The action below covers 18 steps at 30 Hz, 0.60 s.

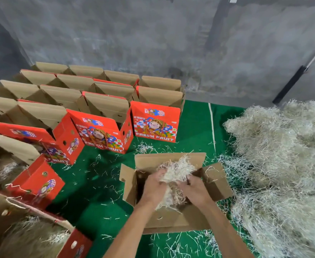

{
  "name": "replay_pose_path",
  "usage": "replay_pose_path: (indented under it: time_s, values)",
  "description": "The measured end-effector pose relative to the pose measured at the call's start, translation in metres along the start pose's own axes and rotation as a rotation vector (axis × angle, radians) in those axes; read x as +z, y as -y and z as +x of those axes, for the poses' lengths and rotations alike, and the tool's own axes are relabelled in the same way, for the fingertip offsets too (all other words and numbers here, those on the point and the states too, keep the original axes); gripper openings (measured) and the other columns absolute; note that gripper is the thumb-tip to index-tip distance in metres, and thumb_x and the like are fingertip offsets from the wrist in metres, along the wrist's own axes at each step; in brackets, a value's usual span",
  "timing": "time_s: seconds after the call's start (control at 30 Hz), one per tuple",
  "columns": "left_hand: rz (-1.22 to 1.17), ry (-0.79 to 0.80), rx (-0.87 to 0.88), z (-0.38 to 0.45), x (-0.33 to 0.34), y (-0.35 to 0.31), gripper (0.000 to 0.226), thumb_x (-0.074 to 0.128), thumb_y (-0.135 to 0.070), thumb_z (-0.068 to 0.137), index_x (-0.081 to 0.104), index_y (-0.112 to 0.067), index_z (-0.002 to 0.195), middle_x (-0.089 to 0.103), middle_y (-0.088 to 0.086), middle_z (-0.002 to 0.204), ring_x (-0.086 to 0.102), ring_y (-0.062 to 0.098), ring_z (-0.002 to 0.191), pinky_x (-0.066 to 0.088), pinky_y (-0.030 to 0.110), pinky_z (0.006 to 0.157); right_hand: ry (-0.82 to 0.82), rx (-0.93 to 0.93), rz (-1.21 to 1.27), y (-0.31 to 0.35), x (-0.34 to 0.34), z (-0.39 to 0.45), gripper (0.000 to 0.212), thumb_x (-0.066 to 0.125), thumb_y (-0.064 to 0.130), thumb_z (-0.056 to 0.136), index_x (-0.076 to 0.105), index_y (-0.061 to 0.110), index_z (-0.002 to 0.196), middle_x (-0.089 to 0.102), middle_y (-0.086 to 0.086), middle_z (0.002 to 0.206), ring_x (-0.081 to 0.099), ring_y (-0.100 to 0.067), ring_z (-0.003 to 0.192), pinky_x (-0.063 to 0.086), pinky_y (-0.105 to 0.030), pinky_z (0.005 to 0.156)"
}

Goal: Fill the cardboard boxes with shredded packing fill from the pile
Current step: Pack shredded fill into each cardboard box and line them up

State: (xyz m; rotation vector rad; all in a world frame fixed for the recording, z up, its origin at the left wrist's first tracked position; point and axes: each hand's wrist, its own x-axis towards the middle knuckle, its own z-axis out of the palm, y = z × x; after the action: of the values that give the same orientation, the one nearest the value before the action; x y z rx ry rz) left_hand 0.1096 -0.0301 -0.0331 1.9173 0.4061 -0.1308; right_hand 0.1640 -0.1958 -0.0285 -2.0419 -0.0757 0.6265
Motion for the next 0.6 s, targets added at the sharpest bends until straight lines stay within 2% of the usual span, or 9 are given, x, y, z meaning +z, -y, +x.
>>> replay_pose_path:
  time_s: [0.03, 0.07, 0.13, 0.2, 0.3, 0.37, 0.47, 0.53, 0.6]
  values:
    - [0.135, -0.112, 0.002, 0.004, -0.008, 0.003, 0.058, 0.062, 0.001, 0.089, 0.054, -0.028, 0.139, 0.049, -0.005, 0.147, 0.061, -0.009, 0.084, 0.052, 0.011, 0.073, -0.052, 0.015, -0.024, -0.003, -0.006, 0.001, 0.031, 0.063, 0.044, 0.094, 0.047, 0.018, 0.097, 0.056, -0.003, 0.065, 0.045, -0.009, 0.046, 0.044, -0.019, 0.05]
    - [0.299, -0.189, 0.021, 0.008, -0.016, 0.007, 0.056, 0.06, 0.005, 0.088, 0.057, -0.024, 0.137, 0.054, 0.0, 0.142, 0.062, -0.002, 0.097, 0.053, 0.015, 0.085, -0.123, 0.021, -0.046, -0.008, -0.015, 0.002, 0.031, 0.059, 0.047, 0.096, 0.049, 0.018, 0.098, 0.052, -0.002, 0.061, 0.042, -0.007, 0.042, 0.04, -0.018, 0.047]
    - [0.503, -0.225, 0.05, 0.009, -0.024, 0.013, 0.053, 0.065, -0.008, 0.09, 0.053, -0.021, 0.14, 0.054, 0.005, 0.14, 0.05, 0.015, 0.126, 0.043, 0.031, 0.109, -0.24, -0.046, -0.1, -0.012, -0.029, 0.001, 0.043, 0.051, 0.055, 0.096, 0.057, 0.012, 0.097, 0.052, 0.001, 0.057, 0.044, -0.004, 0.038, 0.041, -0.017, 0.044]
    - [0.591, -0.243, 0.106, 0.006, -0.018, 0.013, 0.055, 0.07, -0.023, 0.089, 0.051, -0.024, 0.14, 0.047, 0.003, 0.145, 0.042, 0.021, 0.136, 0.035, 0.04, 0.116, -0.326, -0.185, -0.128, -0.01, -0.031, -0.002, 0.045, 0.05, 0.057, 0.096, 0.062, 0.014, 0.104, 0.061, 0.003, 0.065, 0.053, -0.005, 0.043, 0.044, -0.016, 0.045]
    - [0.614, -0.435, 0.289, 0.0, -0.008, 0.009, 0.045, 0.072, -0.029, 0.086, 0.058, -0.026, 0.128, 0.045, -0.007, 0.143, 0.041, 0.016, 0.137, 0.034, 0.037, 0.115, -0.47, -0.338, -0.278, -0.011, -0.025, 0.003, 0.034, 0.05, 0.055, 0.099, 0.063, 0.028, 0.115, 0.064, 0.011, 0.097, 0.064, -0.004, 0.063, 0.051, -0.017, 0.069]
    - [0.596, -0.536, 0.329, 0.0, -0.01, 0.013, 0.037, 0.07, -0.03, 0.085, 0.062, -0.028, 0.121, 0.046, -0.012, 0.136, 0.043, 0.011, 0.13, 0.039, 0.031, 0.11, -0.391, -0.374, -0.362, -0.013, -0.022, 0.01, 0.029, 0.05, 0.048, 0.099, 0.064, 0.029, 0.115, 0.063, 0.01, 0.109, 0.065, 0.002, 0.07, 0.053, -0.018, 0.078]
    - [0.619, -0.532, 0.282, 0.002, -0.011, 0.017, 0.025, 0.069, -0.032, 0.086, 0.066, -0.029, 0.111, 0.052, -0.01, 0.129, 0.05, 0.013, 0.119, 0.047, 0.034, 0.102, -0.151, -0.336, -0.531, -0.014, -0.015, 0.024, 0.022, 0.055, 0.025, 0.099, 0.066, 0.023, 0.118, 0.064, 0.007, 0.112, 0.064, -0.003, 0.074, 0.057, -0.024, 0.075]
    - [0.624, -0.435, 0.276, 0.007, -0.009, 0.016, 0.013, 0.068, -0.028, 0.088, 0.067, -0.029, 0.101, 0.062, -0.008, 0.118, 0.058, 0.013, 0.11, 0.05, 0.035, 0.097, -0.059, -0.284, -0.645, -0.016, -0.009, 0.036, 0.024, 0.055, 0.012, 0.098, 0.066, 0.019, 0.118, 0.064, 0.001, 0.112, 0.066, -0.012, 0.086, 0.057, -0.032, 0.086]
    - [0.643, -0.22, 0.258, 0.016, -0.005, 0.018, 0.008, 0.066, -0.021, 0.091, 0.068, -0.029, 0.093, 0.07, -0.008, 0.103, 0.064, 0.011, 0.097, 0.055, 0.036, 0.091, 0.012, -0.236, -0.782, -0.02, -0.001, 0.048, 0.027, 0.054, 0.004, 0.093, 0.067, 0.01, 0.116, 0.065, -0.006, 0.116, 0.064, -0.022, 0.103, 0.05, -0.037, 0.099]
